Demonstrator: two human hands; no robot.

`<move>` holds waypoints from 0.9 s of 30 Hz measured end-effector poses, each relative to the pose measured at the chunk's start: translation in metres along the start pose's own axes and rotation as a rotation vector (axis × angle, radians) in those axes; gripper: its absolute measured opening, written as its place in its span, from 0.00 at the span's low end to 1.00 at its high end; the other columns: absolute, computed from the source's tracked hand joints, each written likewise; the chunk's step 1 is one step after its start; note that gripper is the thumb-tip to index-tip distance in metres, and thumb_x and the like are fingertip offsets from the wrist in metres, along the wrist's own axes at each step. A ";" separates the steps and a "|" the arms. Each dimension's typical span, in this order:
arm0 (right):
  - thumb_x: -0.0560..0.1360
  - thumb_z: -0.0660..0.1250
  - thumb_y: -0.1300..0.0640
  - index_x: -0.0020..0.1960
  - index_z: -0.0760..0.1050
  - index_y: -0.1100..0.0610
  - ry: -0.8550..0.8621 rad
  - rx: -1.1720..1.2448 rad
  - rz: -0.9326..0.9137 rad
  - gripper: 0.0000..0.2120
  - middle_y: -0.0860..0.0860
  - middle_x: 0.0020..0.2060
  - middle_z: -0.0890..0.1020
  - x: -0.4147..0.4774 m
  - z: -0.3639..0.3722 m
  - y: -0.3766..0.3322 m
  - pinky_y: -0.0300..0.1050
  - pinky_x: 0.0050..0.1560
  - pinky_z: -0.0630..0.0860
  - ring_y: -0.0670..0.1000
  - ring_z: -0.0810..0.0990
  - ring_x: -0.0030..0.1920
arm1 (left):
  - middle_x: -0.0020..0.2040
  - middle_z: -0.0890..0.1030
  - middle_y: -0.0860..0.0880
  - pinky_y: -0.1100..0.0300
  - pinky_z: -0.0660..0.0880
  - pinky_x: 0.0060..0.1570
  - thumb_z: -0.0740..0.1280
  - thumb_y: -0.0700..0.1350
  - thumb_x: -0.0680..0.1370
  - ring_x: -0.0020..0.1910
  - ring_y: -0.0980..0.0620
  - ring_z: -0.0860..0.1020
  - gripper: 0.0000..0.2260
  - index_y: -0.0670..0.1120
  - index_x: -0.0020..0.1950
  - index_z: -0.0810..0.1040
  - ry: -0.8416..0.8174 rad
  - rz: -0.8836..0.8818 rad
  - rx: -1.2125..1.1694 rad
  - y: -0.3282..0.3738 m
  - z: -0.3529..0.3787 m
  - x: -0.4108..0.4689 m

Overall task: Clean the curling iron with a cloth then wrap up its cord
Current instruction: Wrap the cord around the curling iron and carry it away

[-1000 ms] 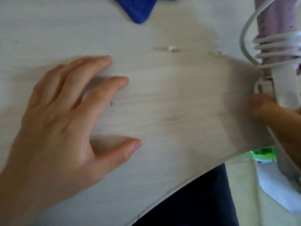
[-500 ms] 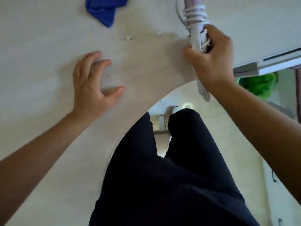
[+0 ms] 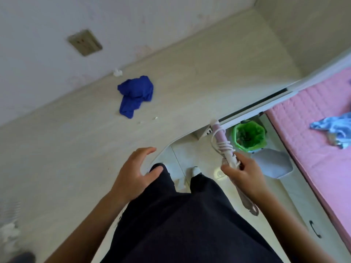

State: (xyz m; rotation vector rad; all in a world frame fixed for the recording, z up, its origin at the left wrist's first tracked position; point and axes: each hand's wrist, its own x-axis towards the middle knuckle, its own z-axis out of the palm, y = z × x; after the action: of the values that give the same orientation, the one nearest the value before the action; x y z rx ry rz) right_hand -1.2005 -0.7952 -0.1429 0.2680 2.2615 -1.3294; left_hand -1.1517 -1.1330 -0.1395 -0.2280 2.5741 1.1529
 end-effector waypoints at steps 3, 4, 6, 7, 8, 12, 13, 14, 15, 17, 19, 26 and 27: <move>0.66 0.72 0.51 0.39 0.76 0.51 0.009 0.073 -0.026 0.07 0.44 0.26 0.72 -0.029 -0.021 0.014 0.35 0.28 0.65 0.43 0.67 0.27 | 0.66 0.77 0.65 0.65 0.68 0.64 0.69 0.60 0.76 0.68 0.61 0.74 0.22 0.60 0.69 0.75 0.015 0.039 -0.092 0.022 0.000 -0.005; 0.66 0.72 0.51 0.40 0.76 0.52 0.026 0.100 -0.020 0.06 0.45 0.27 0.72 -0.036 -0.025 0.017 0.36 0.29 0.64 0.44 0.67 0.27 | 0.66 0.78 0.64 0.64 0.69 0.65 0.69 0.60 0.76 0.68 0.60 0.75 0.21 0.59 0.68 0.75 0.026 0.041 -0.130 0.029 0.001 -0.004; 0.65 0.72 0.53 0.40 0.78 0.52 0.083 0.157 -0.011 0.06 0.45 0.27 0.72 -0.044 -0.026 0.022 0.36 0.30 0.64 0.44 0.67 0.28 | 0.65 0.79 0.63 0.61 0.70 0.66 0.68 0.59 0.75 0.68 0.59 0.76 0.20 0.58 0.67 0.76 0.027 0.054 -0.192 0.040 0.007 0.002; 0.65 0.72 0.53 0.40 0.78 0.53 0.119 0.173 0.001 0.06 0.46 0.27 0.72 -0.046 -0.024 0.024 0.39 0.31 0.65 0.45 0.67 0.28 | 0.65 0.79 0.63 0.60 0.70 0.66 0.68 0.59 0.75 0.67 0.59 0.76 0.20 0.58 0.67 0.76 0.007 0.066 -0.205 0.044 0.011 0.006; 0.65 0.71 0.53 0.40 0.77 0.54 0.150 0.189 0.011 0.07 0.46 0.28 0.72 -0.047 -0.022 0.024 0.42 0.32 0.65 0.45 0.67 0.29 | 0.64 0.80 0.63 0.60 0.70 0.66 0.68 0.58 0.75 0.67 0.59 0.76 0.20 0.58 0.67 0.76 -0.017 0.078 -0.212 0.048 0.013 0.012; 0.64 0.70 0.54 0.38 0.74 0.54 0.253 0.268 0.025 0.07 0.46 0.29 0.72 -0.042 -0.010 0.015 0.47 0.34 0.66 0.46 0.68 0.31 | 0.65 0.80 0.61 0.57 0.71 0.66 0.69 0.58 0.75 0.67 0.56 0.77 0.20 0.59 0.67 0.77 -0.108 0.138 -0.249 0.056 0.009 0.041; 0.64 0.70 0.54 0.38 0.74 0.54 0.284 0.281 0.043 0.07 0.46 0.29 0.72 -0.039 -0.008 0.011 0.47 0.34 0.66 0.46 0.68 0.31 | 0.65 0.80 0.61 0.57 0.71 0.66 0.69 0.58 0.75 0.67 0.56 0.77 0.20 0.58 0.67 0.76 -0.133 0.147 -0.260 0.056 0.006 0.050; 0.63 0.70 0.53 0.39 0.74 0.54 0.312 0.296 0.060 0.07 0.45 0.29 0.73 -0.036 -0.005 0.007 0.46 0.34 0.67 0.46 0.69 0.31 | 0.65 0.80 0.60 0.57 0.72 0.66 0.69 0.58 0.75 0.67 0.56 0.77 0.21 0.57 0.67 0.76 -0.157 0.161 -0.270 0.055 0.005 0.059; 0.64 0.70 0.54 0.39 0.75 0.54 0.335 0.312 0.073 0.07 0.46 0.29 0.73 -0.035 -0.003 0.003 0.46 0.35 0.67 0.46 0.69 0.31 | 0.65 0.80 0.60 0.56 0.72 0.65 0.69 0.58 0.75 0.67 0.55 0.77 0.21 0.57 0.67 0.76 -0.179 0.179 -0.280 0.055 0.004 0.065; 0.64 0.70 0.55 0.40 0.75 0.55 0.378 0.329 0.075 0.07 0.47 0.30 0.74 -0.037 0.000 -0.004 0.47 0.35 0.67 0.47 0.70 0.31 | 0.66 0.80 0.59 0.57 0.73 0.65 0.69 0.57 0.75 0.67 0.54 0.78 0.21 0.57 0.68 0.76 -0.227 0.216 -0.301 0.058 0.005 0.075; 0.65 0.70 0.55 0.39 0.74 0.55 0.422 0.326 0.100 0.07 0.48 0.30 0.73 -0.045 0.001 -0.009 0.49 0.35 0.67 0.48 0.70 0.32 | 0.66 0.80 0.59 0.57 0.73 0.64 0.70 0.57 0.76 0.67 0.54 0.78 0.21 0.57 0.68 0.76 -0.285 0.243 -0.315 0.061 0.009 0.084; 0.65 0.70 0.53 0.43 0.77 0.55 0.704 0.347 0.328 0.09 0.58 0.32 0.77 -0.106 0.004 0.015 0.47 0.34 0.69 0.48 0.71 0.30 | 0.65 0.79 0.59 0.58 0.72 0.64 0.69 0.56 0.75 0.67 0.55 0.77 0.21 0.58 0.68 0.75 -0.523 0.368 -0.293 0.089 0.044 0.107; 0.65 0.70 0.54 0.43 0.78 0.55 0.752 0.384 0.352 0.08 0.59 0.32 0.77 -0.115 0.005 0.020 0.47 0.34 0.70 0.49 0.71 0.30 | 0.65 0.79 0.58 0.58 0.72 0.64 0.69 0.56 0.75 0.67 0.55 0.77 0.21 0.58 0.69 0.75 -0.555 0.384 -0.283 0.094 0.050 0.108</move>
State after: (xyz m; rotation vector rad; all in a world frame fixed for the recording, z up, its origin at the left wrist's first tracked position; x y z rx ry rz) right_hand -1.0924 -0.7804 -0.1018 1.4346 2.3081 -1.6269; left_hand -1.2675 -1.0350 -0.1419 0.4829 2.0058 1.4605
